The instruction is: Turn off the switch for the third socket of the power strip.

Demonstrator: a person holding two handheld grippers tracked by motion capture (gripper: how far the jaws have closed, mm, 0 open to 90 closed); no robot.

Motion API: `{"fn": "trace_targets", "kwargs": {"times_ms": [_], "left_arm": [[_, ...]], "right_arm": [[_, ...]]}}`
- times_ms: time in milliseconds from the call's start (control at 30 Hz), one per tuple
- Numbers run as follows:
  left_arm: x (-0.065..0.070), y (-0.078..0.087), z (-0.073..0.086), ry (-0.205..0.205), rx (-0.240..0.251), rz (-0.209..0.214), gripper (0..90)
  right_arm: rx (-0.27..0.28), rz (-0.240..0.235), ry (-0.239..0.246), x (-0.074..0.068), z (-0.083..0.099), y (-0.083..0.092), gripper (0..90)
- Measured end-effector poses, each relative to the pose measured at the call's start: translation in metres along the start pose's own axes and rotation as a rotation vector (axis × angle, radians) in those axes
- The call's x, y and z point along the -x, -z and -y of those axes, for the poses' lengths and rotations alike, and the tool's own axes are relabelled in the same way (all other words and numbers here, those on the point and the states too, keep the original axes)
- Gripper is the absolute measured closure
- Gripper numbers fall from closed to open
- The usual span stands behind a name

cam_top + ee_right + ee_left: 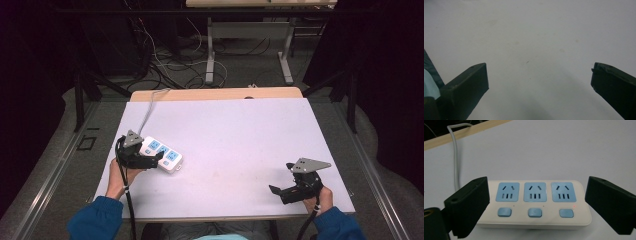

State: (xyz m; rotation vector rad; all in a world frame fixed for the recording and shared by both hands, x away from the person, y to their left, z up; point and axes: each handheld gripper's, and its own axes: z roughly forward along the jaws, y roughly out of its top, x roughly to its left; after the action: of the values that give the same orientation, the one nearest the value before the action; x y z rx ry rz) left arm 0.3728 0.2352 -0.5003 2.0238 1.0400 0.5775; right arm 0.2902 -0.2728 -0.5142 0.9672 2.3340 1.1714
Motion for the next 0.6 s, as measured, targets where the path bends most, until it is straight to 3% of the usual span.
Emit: {"fn": "trace_targets", "kwargs": {"times_ms": [267,433,600], "left_arm": [[0.0029,-0.0044,-0.0001,-0.010,-0.006,0.037,25.9],[0.0035,-0.0063,0.0005,-0.004,-0.009,0.057,45.6],[0.0049,-0.0083,0.0023,-0.004,0.002,0.068,55.0]], "right_arm": [[-0.007,-0.007,-0.005,0.0004,0.0001,-0.0006,0.8],[-0.017,-0.010,-0.011,0.0000,0.0002,-0.0004,0.8],[-0.015,-0.012,-0.009,0.0001,0.0002,-0.0003,0.8]]}}
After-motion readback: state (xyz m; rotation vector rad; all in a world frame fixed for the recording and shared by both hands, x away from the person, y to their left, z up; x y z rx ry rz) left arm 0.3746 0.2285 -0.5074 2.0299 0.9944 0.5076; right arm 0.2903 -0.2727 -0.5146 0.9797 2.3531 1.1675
